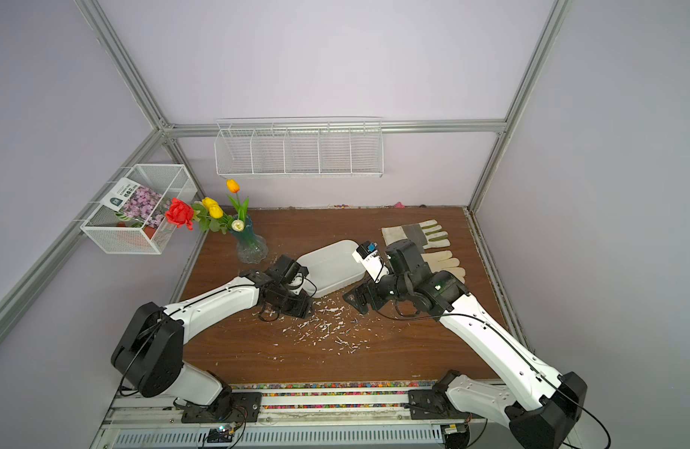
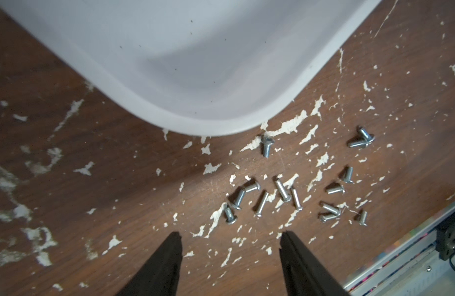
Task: Put the screws on the desktop into the storage box
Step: Pick up the screw from the center of the board.
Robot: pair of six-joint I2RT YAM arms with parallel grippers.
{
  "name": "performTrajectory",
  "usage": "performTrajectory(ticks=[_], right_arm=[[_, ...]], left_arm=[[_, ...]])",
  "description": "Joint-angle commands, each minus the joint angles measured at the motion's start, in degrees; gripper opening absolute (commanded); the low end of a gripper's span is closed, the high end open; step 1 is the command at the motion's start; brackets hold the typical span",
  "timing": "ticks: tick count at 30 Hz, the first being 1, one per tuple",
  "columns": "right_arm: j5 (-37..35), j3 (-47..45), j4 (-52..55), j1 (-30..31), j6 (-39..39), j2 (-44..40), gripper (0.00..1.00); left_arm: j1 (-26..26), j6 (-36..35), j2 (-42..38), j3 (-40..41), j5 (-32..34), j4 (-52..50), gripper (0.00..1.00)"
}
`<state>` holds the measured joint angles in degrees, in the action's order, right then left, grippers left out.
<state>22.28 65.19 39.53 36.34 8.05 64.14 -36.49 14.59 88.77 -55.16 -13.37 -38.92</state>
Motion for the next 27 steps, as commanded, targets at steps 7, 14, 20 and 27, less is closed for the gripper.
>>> performTrajectory(ticks=[7,14,20,27], right_arm=[[-0.39,-0.93,-0.55,-0.25,-0.83,0.48,0.93],[-1.28,-1.10,-0.84,-0.28,-0.57,0.01,0.92],[-1.28,-1.29,-0.94,-0.23,-0.45,0.09,0.91],[-1.10,-1.37,-0.98,-0.24,-0.45,0.20,0.90]], left_arm=[[-4.06,3.19,3.59,0.16,1.80,2.41,0.50],[-5.91,4.26,5.66,-0.14,4.35,2.71,0.39],[-6.12,4.60,6.48,-0.22,5.79,2.54,0.34],[-6.10,5.54,6.77,0.42,6.64,2.00,0.34]])
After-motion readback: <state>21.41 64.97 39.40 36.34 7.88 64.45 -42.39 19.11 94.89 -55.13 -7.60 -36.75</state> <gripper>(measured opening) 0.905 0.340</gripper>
